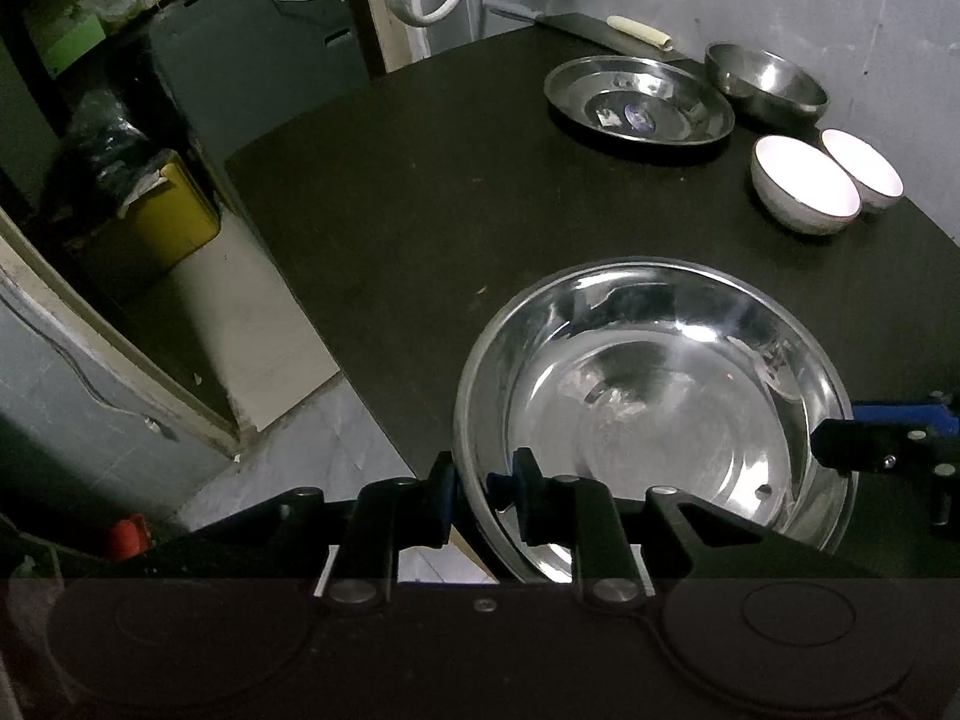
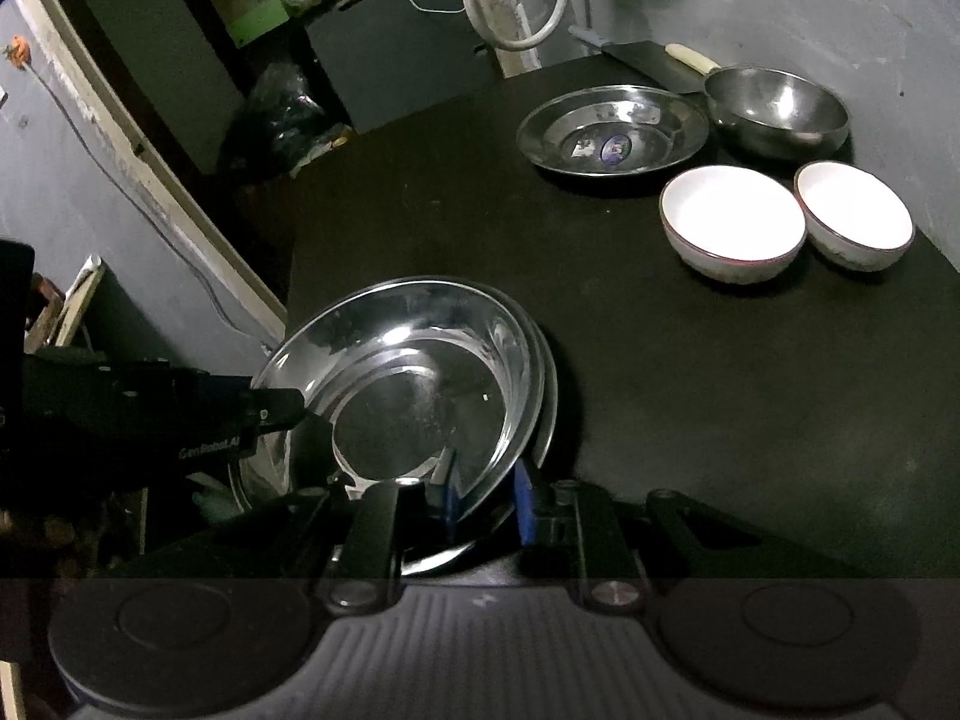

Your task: Organize plates and bowls

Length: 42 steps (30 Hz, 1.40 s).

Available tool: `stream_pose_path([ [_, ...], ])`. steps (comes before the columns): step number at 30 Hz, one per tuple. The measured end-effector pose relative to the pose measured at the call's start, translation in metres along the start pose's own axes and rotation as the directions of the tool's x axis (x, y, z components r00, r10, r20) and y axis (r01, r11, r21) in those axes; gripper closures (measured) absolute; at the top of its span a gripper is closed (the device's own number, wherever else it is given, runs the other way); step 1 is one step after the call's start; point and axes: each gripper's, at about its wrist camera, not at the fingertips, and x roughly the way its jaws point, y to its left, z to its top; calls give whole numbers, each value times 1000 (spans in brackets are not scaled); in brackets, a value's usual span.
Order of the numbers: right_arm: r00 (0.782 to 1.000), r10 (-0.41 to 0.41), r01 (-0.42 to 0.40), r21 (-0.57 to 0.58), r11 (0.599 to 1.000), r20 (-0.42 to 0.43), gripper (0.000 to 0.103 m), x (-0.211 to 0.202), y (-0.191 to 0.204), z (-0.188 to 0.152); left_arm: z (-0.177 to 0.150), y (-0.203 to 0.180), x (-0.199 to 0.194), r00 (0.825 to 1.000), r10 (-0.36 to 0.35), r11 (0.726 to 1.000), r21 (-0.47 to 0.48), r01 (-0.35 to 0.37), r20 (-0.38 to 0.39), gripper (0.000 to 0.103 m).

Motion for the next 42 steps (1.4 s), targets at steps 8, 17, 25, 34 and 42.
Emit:
stream_pose_path([
  [8, 999, -33, 33, -39, 999, 5, 81, 1, 5, 0, -1, -3, 8, 1000, 3, 1000, 0, -3, -16, 79],
  [17, 1000, -23, 23, -36, 999, 2, 72, 3, 1, 1, 2, 3, 9, 1000, -4, 1000, -31, 4, -15, 72],
  [25, 999, -31, 31, 6, 1000, 38, 26, -1, -14, 7, 14, 20, 1, 998, 14, 993, -114, -8, 53, 10],
  [34, 984, -23, -3, 141, 990, 179, 3, -14, -61, 44, 69, 45, 12, 961, -144, 925, -312, 215, 236, 1],
  [42, 965, -78, 34, 176, 984, 249, 2, 11, -101, 98, 145, 37, 69, 943, -175, 872, -401, 283, 285, 1],
])
